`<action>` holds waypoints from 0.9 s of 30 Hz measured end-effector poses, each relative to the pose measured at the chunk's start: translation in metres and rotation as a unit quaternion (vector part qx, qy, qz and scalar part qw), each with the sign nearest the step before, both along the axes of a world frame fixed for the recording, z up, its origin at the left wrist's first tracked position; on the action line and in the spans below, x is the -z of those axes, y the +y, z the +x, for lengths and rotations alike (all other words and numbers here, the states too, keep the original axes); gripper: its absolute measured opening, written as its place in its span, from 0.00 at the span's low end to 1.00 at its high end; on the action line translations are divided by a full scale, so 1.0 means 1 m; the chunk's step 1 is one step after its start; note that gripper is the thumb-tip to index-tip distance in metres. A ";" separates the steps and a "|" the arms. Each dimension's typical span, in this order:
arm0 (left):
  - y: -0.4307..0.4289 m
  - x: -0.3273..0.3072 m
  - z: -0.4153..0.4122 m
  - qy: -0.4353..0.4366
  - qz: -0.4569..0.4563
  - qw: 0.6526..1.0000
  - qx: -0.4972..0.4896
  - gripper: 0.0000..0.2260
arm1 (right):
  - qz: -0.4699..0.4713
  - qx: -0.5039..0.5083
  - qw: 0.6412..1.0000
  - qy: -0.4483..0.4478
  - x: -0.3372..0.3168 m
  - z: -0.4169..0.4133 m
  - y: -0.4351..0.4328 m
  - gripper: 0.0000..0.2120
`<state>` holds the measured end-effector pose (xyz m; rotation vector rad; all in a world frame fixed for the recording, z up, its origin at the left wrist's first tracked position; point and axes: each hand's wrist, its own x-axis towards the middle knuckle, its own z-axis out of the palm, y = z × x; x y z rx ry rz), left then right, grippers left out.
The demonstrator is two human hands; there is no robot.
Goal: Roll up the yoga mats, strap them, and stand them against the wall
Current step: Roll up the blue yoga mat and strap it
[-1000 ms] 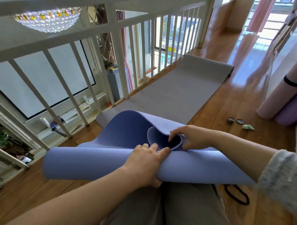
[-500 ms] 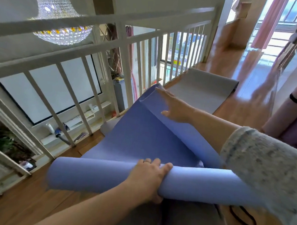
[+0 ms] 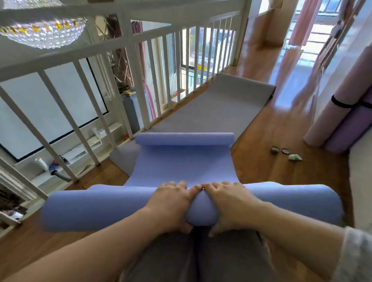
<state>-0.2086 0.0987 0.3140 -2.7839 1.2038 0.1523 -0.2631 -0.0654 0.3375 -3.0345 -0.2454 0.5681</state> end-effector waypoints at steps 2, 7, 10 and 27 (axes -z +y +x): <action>0.000 -0.008 -0.003 -0.002 -0.007 1.000 0.003 0.41 | -0.014 -0.005 0.997 -0.081 0.003 -0.007 0.003 0.39; 0.007 -0.052 -0.019 0.005 -0.049 0.998 0.034 0.41 | 0.001 -0.044 0.990 -0.137 -0.042 -0.023 -0.003 0.35; 0.013 -0.051 -0.043 0.025 -0.029 0.997 0.061 0.41 | -0.006 -0.058 0.991 -0.120 -0.041 -0.049 0.003 0.36; 0.023 -0.021 -0.043 0.101 0.028 0.994 0.029 0.39 | 0.104 -0.005 0.979 0.177 -0.005 -0.011 -0.004 0.35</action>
